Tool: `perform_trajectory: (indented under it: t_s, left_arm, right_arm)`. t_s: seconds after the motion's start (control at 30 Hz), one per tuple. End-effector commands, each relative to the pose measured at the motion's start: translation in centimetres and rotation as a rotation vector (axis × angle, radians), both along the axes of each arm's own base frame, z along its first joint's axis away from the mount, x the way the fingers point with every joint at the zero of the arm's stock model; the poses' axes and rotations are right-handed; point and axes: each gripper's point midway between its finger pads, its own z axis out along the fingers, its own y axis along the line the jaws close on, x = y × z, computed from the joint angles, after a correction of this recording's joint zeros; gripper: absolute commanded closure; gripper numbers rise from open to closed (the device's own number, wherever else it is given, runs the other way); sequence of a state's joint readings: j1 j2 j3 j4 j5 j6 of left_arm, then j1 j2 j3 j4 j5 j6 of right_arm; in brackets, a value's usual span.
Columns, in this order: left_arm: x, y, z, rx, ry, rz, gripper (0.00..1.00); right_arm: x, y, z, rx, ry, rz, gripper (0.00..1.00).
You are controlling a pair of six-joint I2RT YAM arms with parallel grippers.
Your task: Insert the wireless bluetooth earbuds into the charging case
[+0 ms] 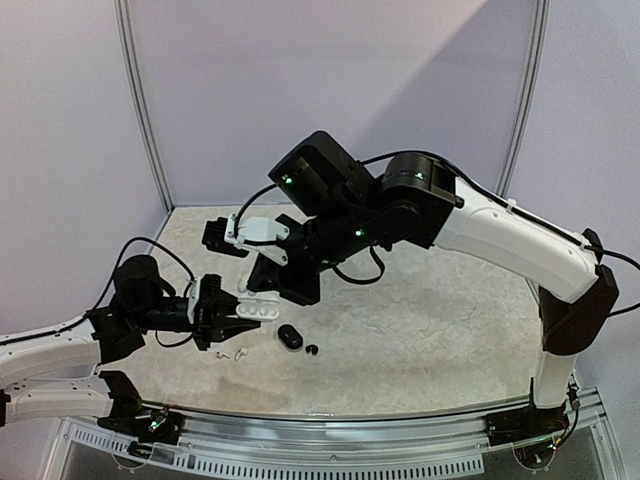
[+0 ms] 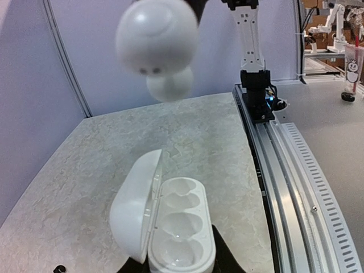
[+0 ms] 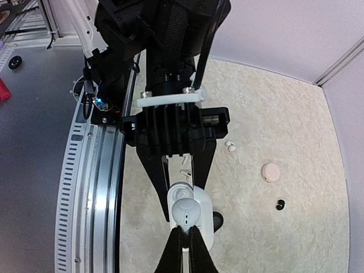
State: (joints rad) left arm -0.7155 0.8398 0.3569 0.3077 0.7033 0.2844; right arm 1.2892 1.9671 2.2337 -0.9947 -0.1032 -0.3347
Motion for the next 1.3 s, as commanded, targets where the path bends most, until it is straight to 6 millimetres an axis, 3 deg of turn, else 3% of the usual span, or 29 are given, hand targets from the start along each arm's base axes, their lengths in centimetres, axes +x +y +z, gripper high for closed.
perform_trajectory:
  t_s: [0.0, 0.3, 0.47, 0.67, 0.87, 1.27]
  left_arm:
    - [-0.9, -0.3, 0.6, -0.036, -0.034, -0.036, 1.0]
    - [-0.5, -0.3, 0.9, -0.055, -0.047, -0.018, 1.0]
    - [-0.8, -0.4, 1.1, -0.065, -0.044, -0.037, 1.0]
    - [-2.0, -0.5, 1.4, -0.068, -0.027, -0.103, 1.0]
    - [-2.4, -0.4, 1.7, -0.067, -0.021, -0.12, 1.0]
    - [-2.7, -0.5, 1.7, -0.065, -0.047, -0.147, 1.0]
  right_arm:
    - [-0.4, -0.9, 2.8, 0.096, 0.047, -0.05, 1.0]
    - [1.9, -3.0, 5.2, 0.251, 0.248, -0.341, 1.0]
    - [0.5, -3.7, 5.2, 0.294, 0.321, -0.311, 1.0]
    - [-1.3, -4.6, 2.7, 0.13, 0.175, -0.143, 1.0]
    - [-2.3, -3.3, -1.2, -0.046, 0.092, -0.021, 1.0]
    - [-2.6, -2.9, -1.6, -0.051, 0.079, -0.01, 1.0]
